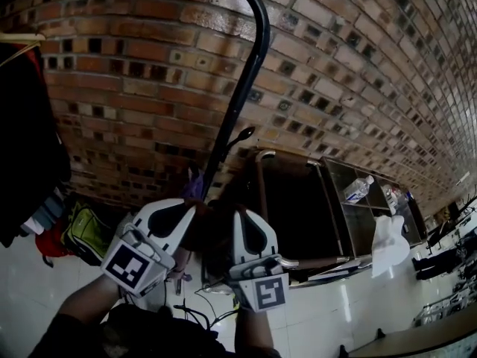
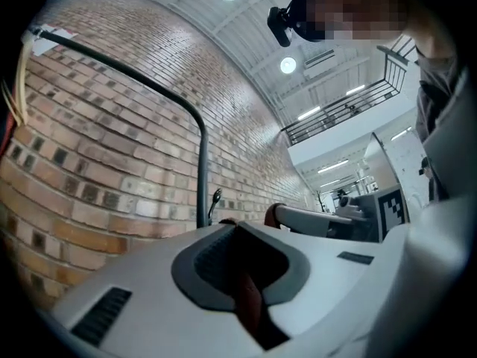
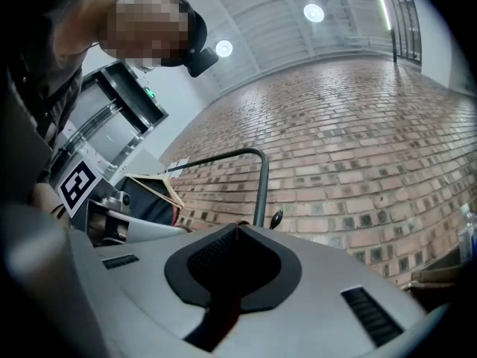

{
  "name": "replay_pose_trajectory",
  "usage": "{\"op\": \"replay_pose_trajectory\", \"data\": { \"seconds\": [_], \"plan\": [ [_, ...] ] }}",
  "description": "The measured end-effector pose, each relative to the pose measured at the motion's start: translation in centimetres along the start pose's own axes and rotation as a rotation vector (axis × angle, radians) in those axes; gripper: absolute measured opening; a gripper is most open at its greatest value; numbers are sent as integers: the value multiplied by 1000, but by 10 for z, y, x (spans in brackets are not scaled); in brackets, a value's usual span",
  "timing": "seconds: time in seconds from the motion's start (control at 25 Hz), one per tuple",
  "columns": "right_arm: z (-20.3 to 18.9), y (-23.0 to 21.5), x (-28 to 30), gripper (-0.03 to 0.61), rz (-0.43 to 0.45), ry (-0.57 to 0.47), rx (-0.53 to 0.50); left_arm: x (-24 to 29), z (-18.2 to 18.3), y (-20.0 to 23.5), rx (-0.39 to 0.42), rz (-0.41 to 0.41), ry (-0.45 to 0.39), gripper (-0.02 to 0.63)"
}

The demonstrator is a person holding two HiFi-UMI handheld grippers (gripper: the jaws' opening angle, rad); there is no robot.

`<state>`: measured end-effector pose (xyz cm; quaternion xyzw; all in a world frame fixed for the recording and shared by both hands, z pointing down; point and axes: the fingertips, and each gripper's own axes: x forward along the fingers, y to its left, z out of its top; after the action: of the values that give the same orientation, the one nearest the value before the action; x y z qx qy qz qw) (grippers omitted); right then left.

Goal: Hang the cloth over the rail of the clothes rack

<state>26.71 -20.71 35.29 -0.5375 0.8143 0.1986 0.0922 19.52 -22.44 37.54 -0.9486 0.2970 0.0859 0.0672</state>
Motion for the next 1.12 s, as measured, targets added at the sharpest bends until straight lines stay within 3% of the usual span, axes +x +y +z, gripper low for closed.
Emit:
{"op": "replay_pose_trajectory", "data": {
  "seconds": [0.16,0.4,0.64,0.96,1.12],
  "plan": [
    [16,-24,13,31,-43,-2,-50,43,19,-8,6,-59,-33,17],
    [39,-63,36,31,-107,-5,-151,95,59,-6,33,-77,-113,15],
    [66,-111,59,31,-172,-35,-180,143,103,-11,83,-118,-187,16],
    [103,-163,91,31,-217,-83,-225,196,149,-13,37,-135,-245,17],
    [131,-189,109,31,-223,-125,-167,221,182,-6,3,-119,-263,17]
  ]
}}
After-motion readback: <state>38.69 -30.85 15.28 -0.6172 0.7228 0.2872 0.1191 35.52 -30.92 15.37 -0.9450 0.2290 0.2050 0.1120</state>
